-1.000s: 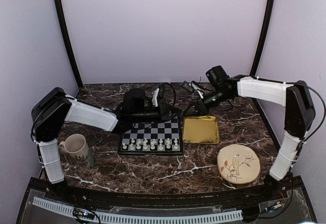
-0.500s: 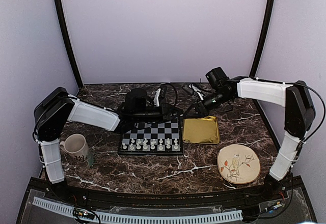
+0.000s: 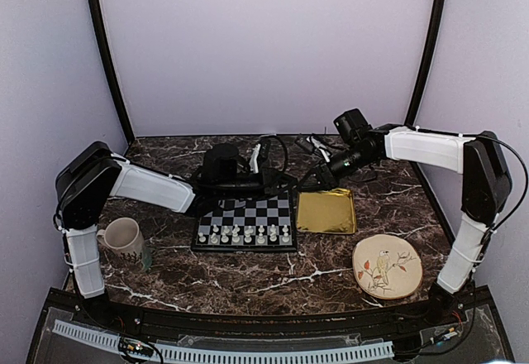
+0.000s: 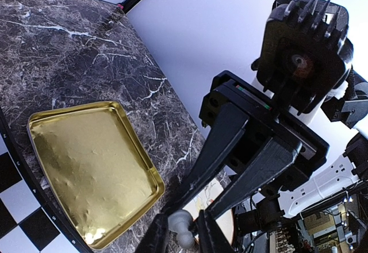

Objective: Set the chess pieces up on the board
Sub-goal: Pass from the right arm to the left

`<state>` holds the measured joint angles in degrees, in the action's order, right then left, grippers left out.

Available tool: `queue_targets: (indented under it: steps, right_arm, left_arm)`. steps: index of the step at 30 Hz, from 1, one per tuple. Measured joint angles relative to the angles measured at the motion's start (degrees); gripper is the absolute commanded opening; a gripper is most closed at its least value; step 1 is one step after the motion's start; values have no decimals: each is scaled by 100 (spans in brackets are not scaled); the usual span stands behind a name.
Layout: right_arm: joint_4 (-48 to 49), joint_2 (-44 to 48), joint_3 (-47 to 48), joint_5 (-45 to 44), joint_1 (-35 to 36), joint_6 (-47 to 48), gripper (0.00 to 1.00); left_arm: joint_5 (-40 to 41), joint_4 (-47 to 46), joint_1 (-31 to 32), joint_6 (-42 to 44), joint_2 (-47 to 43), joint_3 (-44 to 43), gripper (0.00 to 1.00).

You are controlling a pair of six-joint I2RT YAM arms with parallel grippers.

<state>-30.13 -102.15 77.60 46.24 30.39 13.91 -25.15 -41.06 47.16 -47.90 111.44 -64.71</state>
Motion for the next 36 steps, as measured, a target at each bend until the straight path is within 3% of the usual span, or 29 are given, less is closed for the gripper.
queue_targets:
  steps: [6,13,18,27,32,36]
  right_arm:
    - [17,0,0,-11,0,-94,11]
    - [33,0,0,-17,0,-146,11]
    - [37,0,0,-17,0,-203,12]
    - [28,2,-4,-50,-2,-188,32]
    - [72,254,-269,83,-101,-7,40]
    - [177,761,-715,284,-411,103,42]
  left_arm:
    - [-2,-4,0,-48,0,0,11]
    - [-7,-4,-2,-94,0,0,13]
    - [-9,-4,-2,-129,0,0,9]
    - [4,46,-4,-92,-7,0,7]
    - [22,890,-136,337,-317,24,7]
    - [260,2347,-376,1189,-1056,17,7]
